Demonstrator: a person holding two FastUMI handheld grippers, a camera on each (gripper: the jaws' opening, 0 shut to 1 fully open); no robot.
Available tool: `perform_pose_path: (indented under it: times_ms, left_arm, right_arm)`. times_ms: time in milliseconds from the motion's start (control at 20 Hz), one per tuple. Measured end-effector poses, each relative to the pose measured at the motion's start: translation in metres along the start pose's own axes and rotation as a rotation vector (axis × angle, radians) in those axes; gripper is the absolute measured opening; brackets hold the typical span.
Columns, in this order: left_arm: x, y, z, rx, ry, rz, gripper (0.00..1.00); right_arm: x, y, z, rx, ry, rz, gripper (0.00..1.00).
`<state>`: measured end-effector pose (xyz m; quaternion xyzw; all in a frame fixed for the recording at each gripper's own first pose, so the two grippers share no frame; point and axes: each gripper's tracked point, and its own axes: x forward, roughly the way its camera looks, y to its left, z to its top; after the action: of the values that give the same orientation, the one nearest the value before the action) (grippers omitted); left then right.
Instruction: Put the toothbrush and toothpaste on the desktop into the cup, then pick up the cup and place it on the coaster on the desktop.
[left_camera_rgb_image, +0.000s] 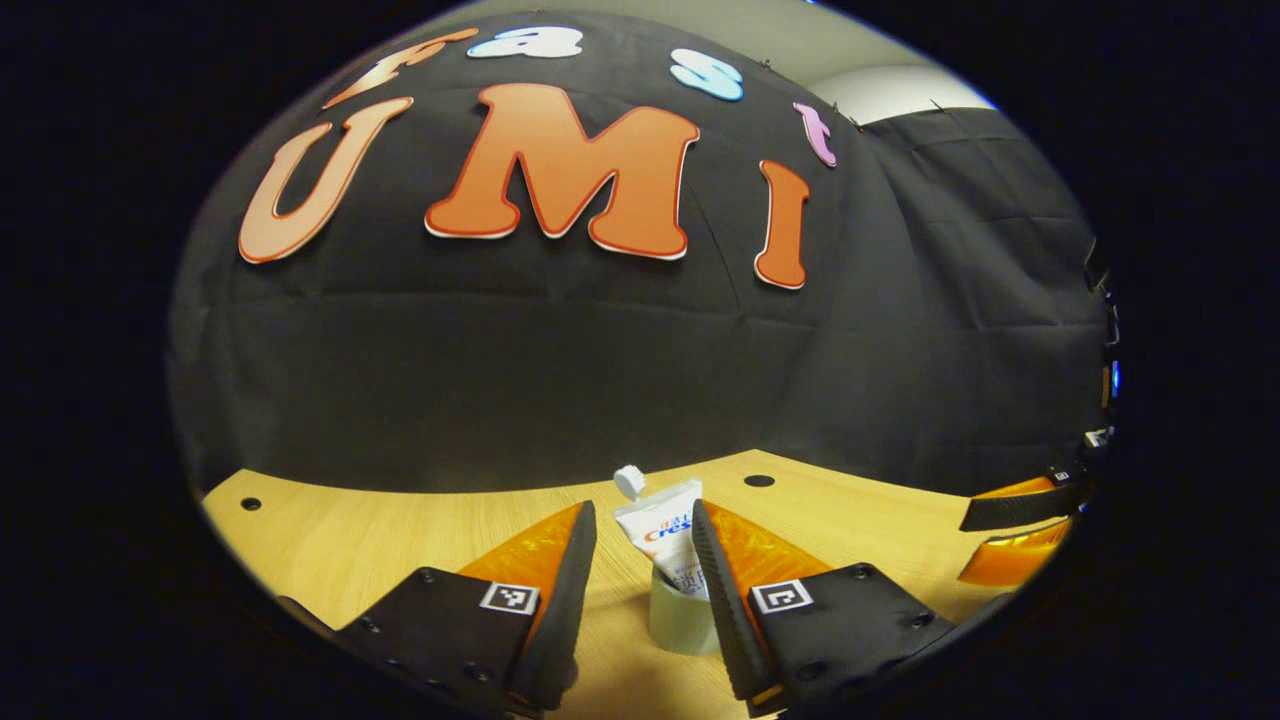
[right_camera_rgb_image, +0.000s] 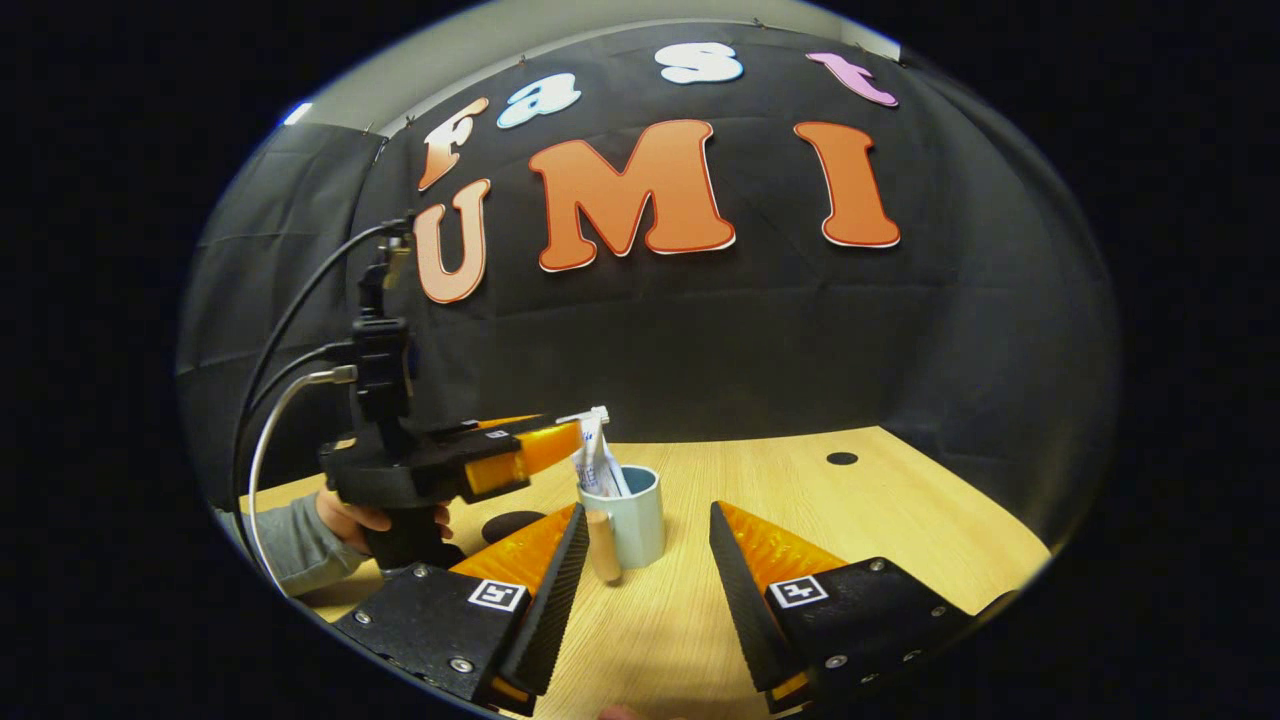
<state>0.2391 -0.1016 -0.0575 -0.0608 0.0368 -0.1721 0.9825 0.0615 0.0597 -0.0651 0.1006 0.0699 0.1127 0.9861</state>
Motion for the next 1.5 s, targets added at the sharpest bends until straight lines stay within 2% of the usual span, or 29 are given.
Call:
perform_pose_path:
  times_ms: [200,300,450,550,650,800,850,1100,1250,1350,1500]
  left_arm:
    - [-0.023,0.016,0.008,0.029,0.014,0.027,0.8]
    - [-0.034,0.028,0.019,0.036,0.004,0.059,0.83]
    - [-0.05,0.041,0.027,0.058,0.012,0.108,0.94]
    - [-0.06,0.06,0.032,0.102,0.019,0.175,0.94]
    - [-0.075,0.065,0.039,0.099,0.017,0.198,0.95]
    - [-0.092,0.07,0.049,0.092,0.004,0.209,0.96]
    - [-0.099,0.07,0.048,0.091,0.019,0.217,0.94]
    - [-0.128,0.07,0.045,0.087,0.064,0.236,0.96]
    - [-0.138,0.073,0.043,0.105,0.073,0.255,0.96]
    - [-0.149,0.08,0.038,0.1,0.095,0.277,0.96]
    - [-0.161,0.079,0.029,0.076,0.133,0.268,0.97]
  right_arm:
    - [0.016,0.01,0.008,-0.035,0.039,0.015,0.74]
    - [0.024,0.022,0.017,-0.058,0.052,0.041,0.74]
    - [0.039,0.032,0.022,-0.113,0.101,0.05,0.74]
    - [0.048,0.034,0.021,-0.125,0.147,0.042,0.74]
    - [0.056,0.037,0.016,-0.132,0.204,0.044,0.74]
    - [0.067,0.035,0.006,-0.15,0.282,0.026,0.74]
    - [0.07,0.034,0.001,-0.15,0.315,0.02,0.74]
    - [0.08,0.031,-0.023,-0.154,0.476,-0.014,0.74]
    - [0.084,0.029,-0.038,-0.117,0.587,-0.041,0.74]
    - [0.089,0.024,-0.048,-0.12,0.63,-0.046,0.74]
    - [0.099,0.023,-0.06,-0.143,0.678,-0.068,0.75]
